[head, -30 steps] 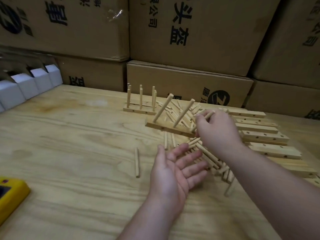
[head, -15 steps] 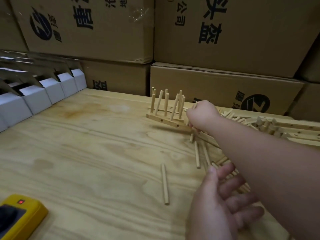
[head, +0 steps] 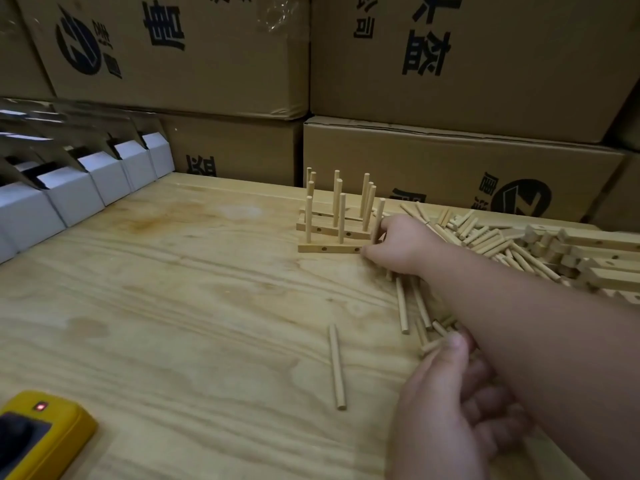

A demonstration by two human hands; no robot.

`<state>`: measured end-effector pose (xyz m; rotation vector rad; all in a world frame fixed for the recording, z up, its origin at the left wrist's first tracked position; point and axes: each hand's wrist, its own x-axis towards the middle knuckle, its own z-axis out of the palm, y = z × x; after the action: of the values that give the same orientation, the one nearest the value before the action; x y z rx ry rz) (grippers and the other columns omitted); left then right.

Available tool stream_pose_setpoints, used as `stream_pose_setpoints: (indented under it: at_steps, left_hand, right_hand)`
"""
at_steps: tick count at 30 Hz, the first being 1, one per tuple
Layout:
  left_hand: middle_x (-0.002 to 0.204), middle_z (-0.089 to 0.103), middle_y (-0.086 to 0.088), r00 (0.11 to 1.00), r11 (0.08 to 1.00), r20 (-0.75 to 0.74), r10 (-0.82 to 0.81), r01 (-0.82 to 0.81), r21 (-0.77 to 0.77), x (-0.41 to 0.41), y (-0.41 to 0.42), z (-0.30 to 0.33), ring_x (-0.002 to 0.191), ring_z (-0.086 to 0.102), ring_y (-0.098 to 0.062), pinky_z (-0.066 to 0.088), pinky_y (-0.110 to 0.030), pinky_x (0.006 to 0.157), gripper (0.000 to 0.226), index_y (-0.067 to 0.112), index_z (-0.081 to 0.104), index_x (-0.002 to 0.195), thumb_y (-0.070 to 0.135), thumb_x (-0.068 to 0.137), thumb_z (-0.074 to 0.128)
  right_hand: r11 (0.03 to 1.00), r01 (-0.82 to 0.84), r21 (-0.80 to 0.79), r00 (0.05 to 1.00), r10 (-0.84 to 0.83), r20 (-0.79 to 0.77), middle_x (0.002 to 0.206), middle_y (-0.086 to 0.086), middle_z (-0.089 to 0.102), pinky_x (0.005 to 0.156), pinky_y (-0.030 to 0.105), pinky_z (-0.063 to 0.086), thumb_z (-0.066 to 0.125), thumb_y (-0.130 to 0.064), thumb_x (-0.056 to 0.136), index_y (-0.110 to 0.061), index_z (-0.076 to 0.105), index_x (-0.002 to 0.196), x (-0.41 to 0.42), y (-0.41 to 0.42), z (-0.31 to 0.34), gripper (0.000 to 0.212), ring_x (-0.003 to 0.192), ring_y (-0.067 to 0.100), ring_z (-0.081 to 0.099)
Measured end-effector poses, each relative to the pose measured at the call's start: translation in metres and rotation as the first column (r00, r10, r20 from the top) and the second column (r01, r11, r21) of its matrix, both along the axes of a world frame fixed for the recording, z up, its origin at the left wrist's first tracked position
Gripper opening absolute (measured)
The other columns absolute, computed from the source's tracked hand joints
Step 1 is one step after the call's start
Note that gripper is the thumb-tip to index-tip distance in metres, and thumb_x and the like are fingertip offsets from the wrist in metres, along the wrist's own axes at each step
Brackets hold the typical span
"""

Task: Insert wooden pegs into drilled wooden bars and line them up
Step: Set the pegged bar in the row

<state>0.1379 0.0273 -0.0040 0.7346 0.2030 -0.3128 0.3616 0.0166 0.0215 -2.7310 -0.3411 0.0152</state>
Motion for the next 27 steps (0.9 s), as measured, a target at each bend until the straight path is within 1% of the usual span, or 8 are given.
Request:
stream_pose_setpoints:
  at_steps: [2,4,7,14,19,21,24,27]
  left_hand:
    - [0.096,0.079,-0.012,1.000,1.000,-0.003,-0.014,0.014,-0.007,0.000,0.000,-0.001,0.071,0.073,-0.021,0.057,-0.036,0.063,0.042,0.013,0.070,0.114,0.040,0.084,0.057]
    - [0.096,0.079,-0.013,1.000,1.000,0.003,-0.018,0.018,-0.020,0.001,0.000,-0.001,0.071,0.072,-0.023,0.057,-0.037,0.064,0.048,0.012,0.070,0.113,0.040,0.076,0.060]
    - [0.094,0.078,-0.016,1.000,0.999,-0.007,-0.002,0.001,-0.043,0.003,0.000,-0.003,0.067,0.071,-0.024,0.057,-0.038,0.061,0.061,0.009,0.069,0.114,0.040,0.062,0.062]
    - [0.094,0.078,-0.017,1.000,0.999,-0.004,0.004,-0.004,-0.045,0.005,0.000,-0.007,0.066,0.072,-0.024,0.057,-0.040,0.064,0.059,0.007,0.068,0.112,0.036,0.062,0.063]
    - [0.093,0.078,-0.017,1.000,0.999,0.013,-0.007,0.007,-0.048,0.006,0.003,-0.006,0.062,0.070,-0.023,0.057,-0.036,0.057,0.064,0.007,0.067,0.116,0.036,0.059,0.063]
    - [0.095,0.078,-0.018,0.999,0.998,0.034,-0.004,0.006,-0.060,0.003,0.003,-0.006,0.064,0.071,-0.024,0.057,-0.036,0.059,0.064,0.006,0.067,0.115,0.038,0.060,0.063]
    - [0.098,0.078,-0.018,0.994,0.999,0.107,-0.035,0.036,-0.010,-0.001,0.000,-0.005,0.071,0.071,-0.025,0.055,-0.034,0.065,0.063,0.007,0.070,0.110,0.046,0.061,0.060]
    - [0.089,0.077,-0.019,0.980,0.995,0.186,-0.070,0.057,0.077,-0.005,-0.002,-0.004,0.063,0.072,-0.022,0.055,-0.029,0.056,0.064,0.003,0.069,0.105,0.047,0.059,0.065]
  right_hand:
    - [1.000,-0.002,-0.016,1.000,0.002,0.013,0.070,-0.008,0.070,0.066,0.036,0.061,0.065,-0.038,0.079,-0.027,0.068,0.082,0.002,-0.001,-0.002,0.012,0.063,0.013,0.069]
    - [0.999,0.000,-0.040,0.999,0.002,0.045,0.067,-0.008,0.070,0.064,0.033,0.060,0.068,-0.041,0.084,-0.027,0.071,0.080,0.004,-0.001,-0.002,0.015,0.058,0.011,0.068]
    - [0.998,0.019,-0.055,0.997,-0.015,0.082,0.068,-0.008,0.069,0.057,0.027,0.053,0.072,-0.046,0.085,-0.027,0.072,0.075,0.009,0.002,-0.003,0.021,0.061,0.012,0.066]
    - [0.995,0.078,-0.068,0.982,-0.065,0.175,0.072,-0.009,0.065,0.053,0.027,0.043,0.071,-0.057,0.082,-0.030,0.066,0.070,0.014,0.009,-0.005,0.030,0.071,0.013,0.062]
    - [0.996,0.071,-0.049,0.976,-0.059,0.211,0.070,-0.010,0.064,0.055,0.027,0.044,0.065,-0.061,0.084,-0.029,0.063,0.070,0.009,0.009,-0.005,0.035,0.068,0.012,0.060]
    - [0.998,0.061,-0.027,0.974,-0.054,0.222,0.068,-0.009,0.064,0.052,0.026,0.042,0.060,-0.060,0.088,-0.029,0.062,0.070,0.002,0.005,-0.003,0.036,0.066,0.012,0.060]
    - [0.998,0.059,0.013,0.974,-0.060,0.220,0.066,-0.007,0.063,0.052,0.026,0.041,0.055,-0.056,0.092,-0.026,0.062,0.069,-0.013,-0.007,0.005,0.038,0.065,0.015,0.061]
    - [0.998,0.049,0.041,0.967,-0.058,0.249,0.063,-0.005,0.063,0.053,0.028,0.044,0.054,-0.052,0.093,-0.023,0.062,0.067,-0.033,-0.026,0.019,0.040,0.064,0.018,0.060]
